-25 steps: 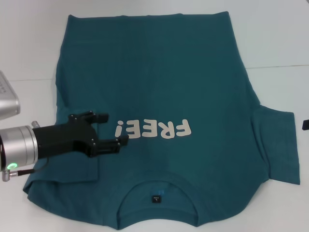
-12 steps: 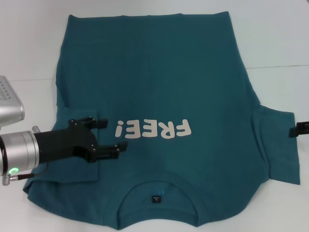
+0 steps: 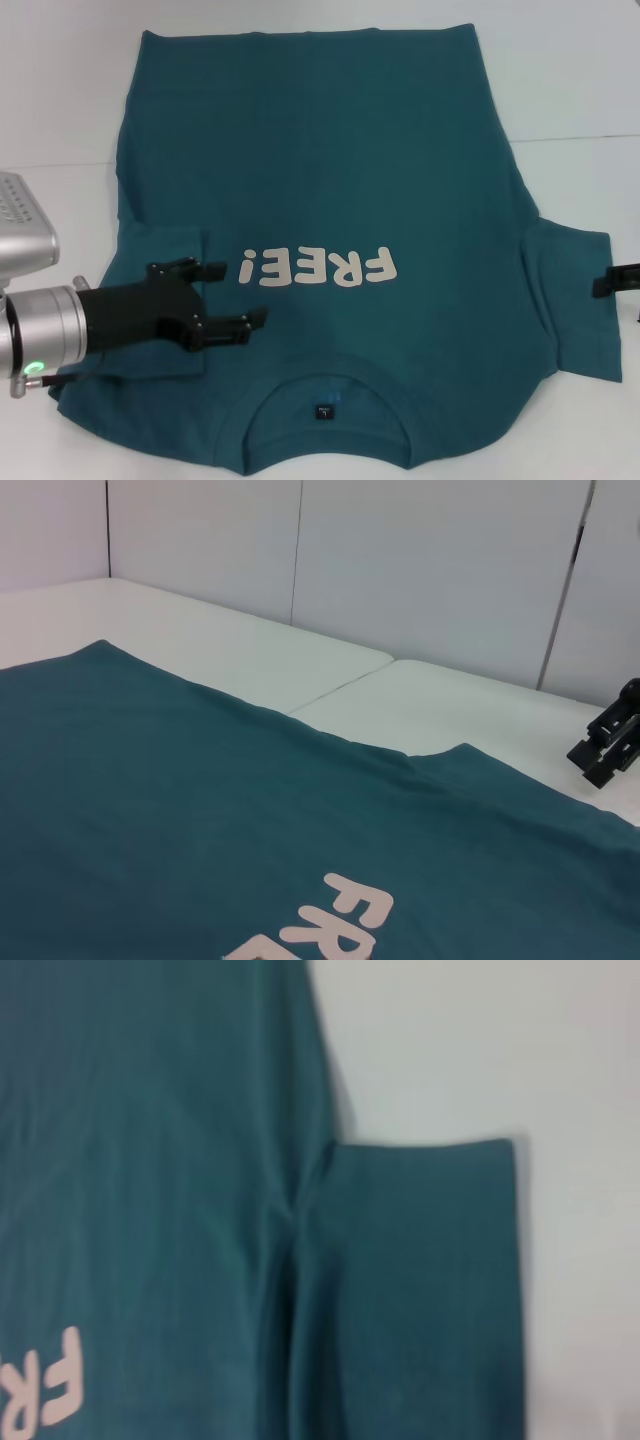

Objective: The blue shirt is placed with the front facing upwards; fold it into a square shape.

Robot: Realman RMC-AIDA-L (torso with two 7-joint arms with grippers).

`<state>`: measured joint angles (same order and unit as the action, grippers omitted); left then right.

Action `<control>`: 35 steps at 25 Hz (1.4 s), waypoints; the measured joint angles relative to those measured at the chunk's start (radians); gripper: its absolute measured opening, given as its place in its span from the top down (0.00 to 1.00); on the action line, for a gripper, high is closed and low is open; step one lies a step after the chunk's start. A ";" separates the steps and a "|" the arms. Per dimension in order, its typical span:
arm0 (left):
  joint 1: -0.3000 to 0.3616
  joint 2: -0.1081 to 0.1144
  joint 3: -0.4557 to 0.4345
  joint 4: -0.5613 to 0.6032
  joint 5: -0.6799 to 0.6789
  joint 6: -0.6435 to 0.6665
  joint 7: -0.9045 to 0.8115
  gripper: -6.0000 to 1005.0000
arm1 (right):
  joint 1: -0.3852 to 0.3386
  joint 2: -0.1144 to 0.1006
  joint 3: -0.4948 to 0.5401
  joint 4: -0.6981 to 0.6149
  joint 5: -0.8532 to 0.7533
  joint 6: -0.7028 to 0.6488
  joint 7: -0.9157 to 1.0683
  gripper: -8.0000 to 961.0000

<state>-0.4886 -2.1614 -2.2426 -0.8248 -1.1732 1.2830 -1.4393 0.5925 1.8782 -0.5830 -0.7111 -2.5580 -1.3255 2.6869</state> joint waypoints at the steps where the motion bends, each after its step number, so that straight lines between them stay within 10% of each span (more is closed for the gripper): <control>1: 0.000 0.000 0.000 0.002 0.000 0.000 0.001 0.12 | -0.001 0.000 -0.001 0.000 -0.005 0.008 0.000 0.06; 35: -0.011 -0.001 0.000 0.030 0.000 -0.008 0.013 0.12 | 0.010 0.026 0.011 0.077 0.093 0.080 -0.022 0.07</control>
<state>-0.4997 -2.1627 -2.2427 -0.7946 -1.1735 1.2747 -1.4265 0.6024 1.9040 -0.5717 -0.6338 -2.4650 -1.2455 2.6654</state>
